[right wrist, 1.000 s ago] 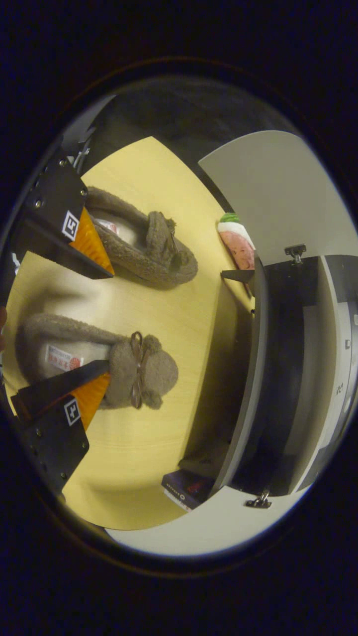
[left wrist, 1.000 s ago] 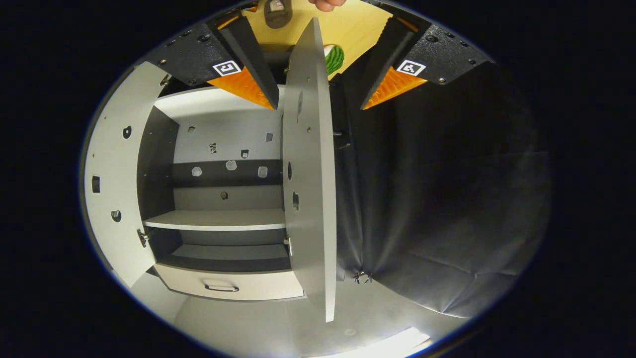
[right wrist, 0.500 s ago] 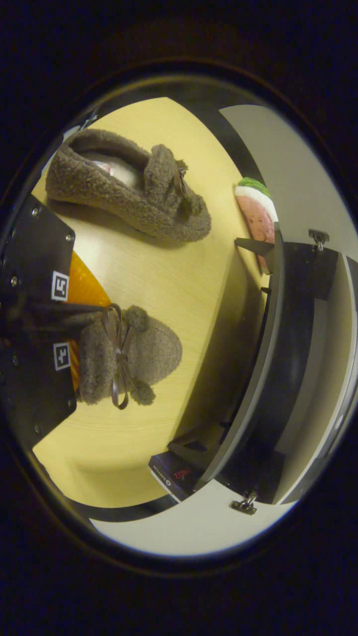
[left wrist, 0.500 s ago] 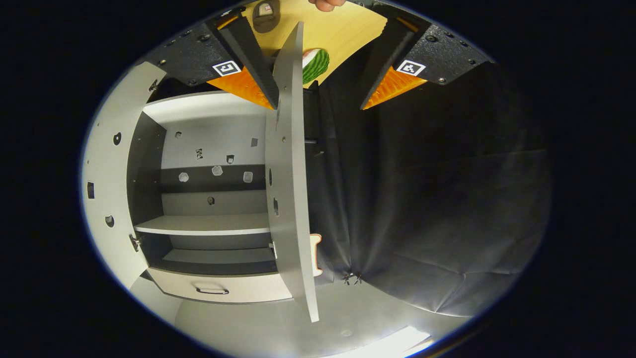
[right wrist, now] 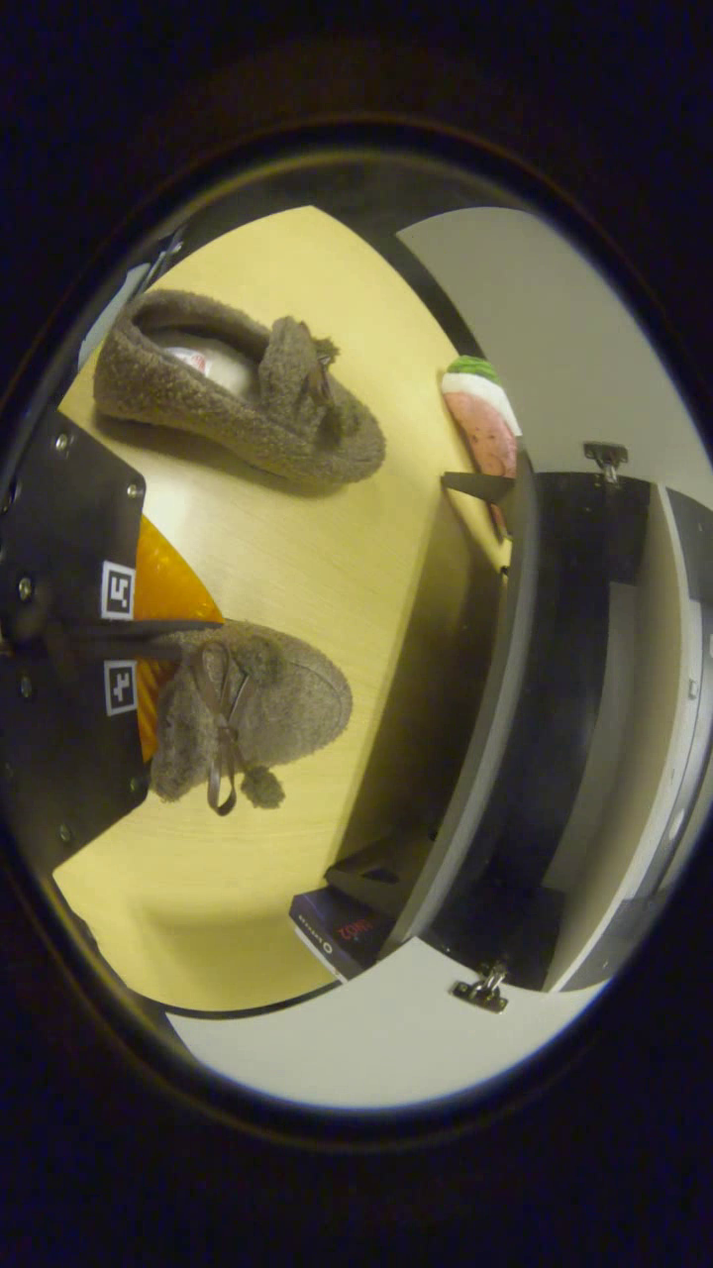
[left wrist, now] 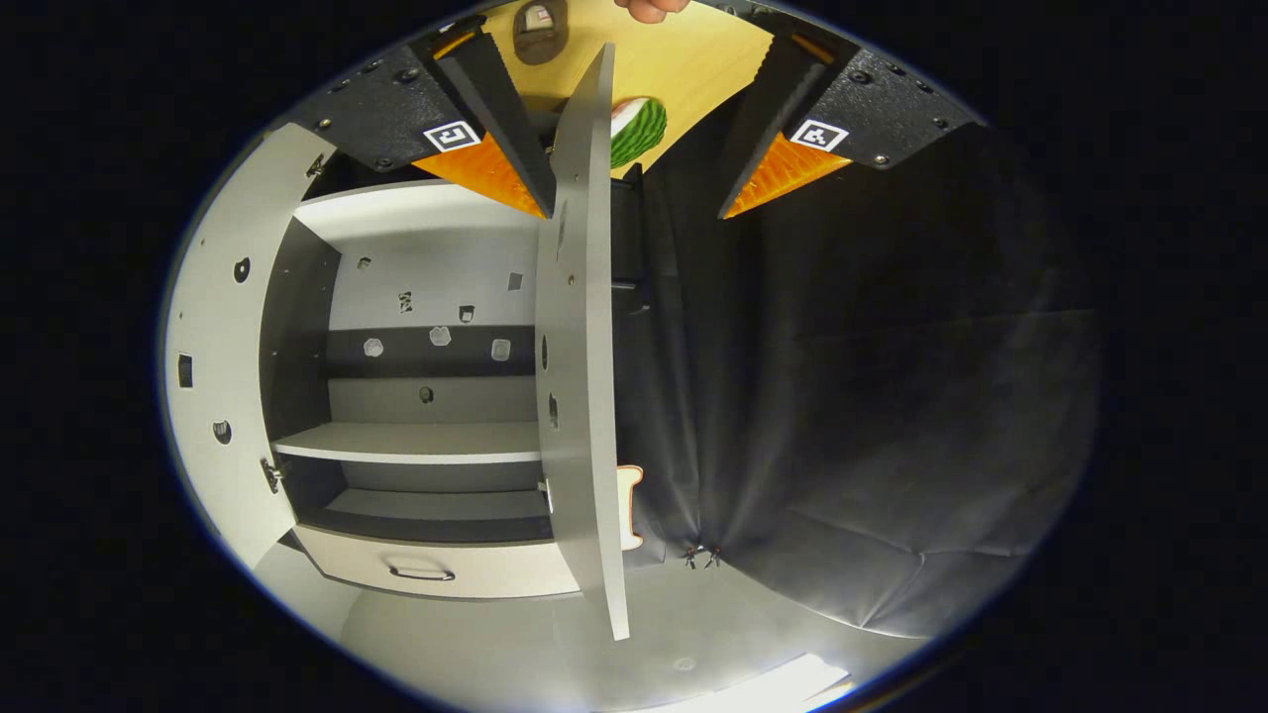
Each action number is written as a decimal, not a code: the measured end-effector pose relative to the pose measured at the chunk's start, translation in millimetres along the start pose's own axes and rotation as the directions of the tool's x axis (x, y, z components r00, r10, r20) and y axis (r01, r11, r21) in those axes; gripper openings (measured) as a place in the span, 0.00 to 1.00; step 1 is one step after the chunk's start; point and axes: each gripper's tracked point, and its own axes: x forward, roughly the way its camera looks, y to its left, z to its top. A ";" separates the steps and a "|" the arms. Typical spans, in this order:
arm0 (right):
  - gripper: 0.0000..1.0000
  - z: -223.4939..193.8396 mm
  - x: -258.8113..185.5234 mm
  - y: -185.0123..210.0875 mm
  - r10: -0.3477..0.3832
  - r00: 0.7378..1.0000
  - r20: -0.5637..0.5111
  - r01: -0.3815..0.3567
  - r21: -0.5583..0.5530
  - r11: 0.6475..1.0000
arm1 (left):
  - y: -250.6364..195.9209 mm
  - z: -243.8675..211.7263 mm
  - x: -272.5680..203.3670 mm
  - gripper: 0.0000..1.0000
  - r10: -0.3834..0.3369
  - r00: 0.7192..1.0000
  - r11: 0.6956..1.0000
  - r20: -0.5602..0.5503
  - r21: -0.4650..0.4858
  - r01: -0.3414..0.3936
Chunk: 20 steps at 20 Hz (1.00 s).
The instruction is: Grab one shoe with the right hand and put it into the shoe cabinet, grab the other shoe with the left hand and put it into the shoe cabinet; then close the right door with the right hand and the left door with the left hand.
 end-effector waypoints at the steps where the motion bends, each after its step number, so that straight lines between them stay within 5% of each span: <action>1: 0.01 8.6 -7.0 -4.6 -0.003 1.000 0.022 0.003 0.013 1.000 | -0.6 0.0 -0.5 0.98 -0.004 1.000 1.000 0.002 -0.003 0.004; 9: 0.01 128.7 -88.1 -37.9 -0.018 0.958 0.285 0.002 0.059 0.998 | -5.9 -1.9 -1.4 0.98 -0.025 1.000 0.999 0.004 -0.036 0.025; 20: 0.01 358.7 -157.7 -109.4 -0.107 0.777 0.621 0.069 0.086 0.994 | -2.5 -2.7 4.5 0.98 -0.005 1.000 0.999 0.012 -0.053 0.005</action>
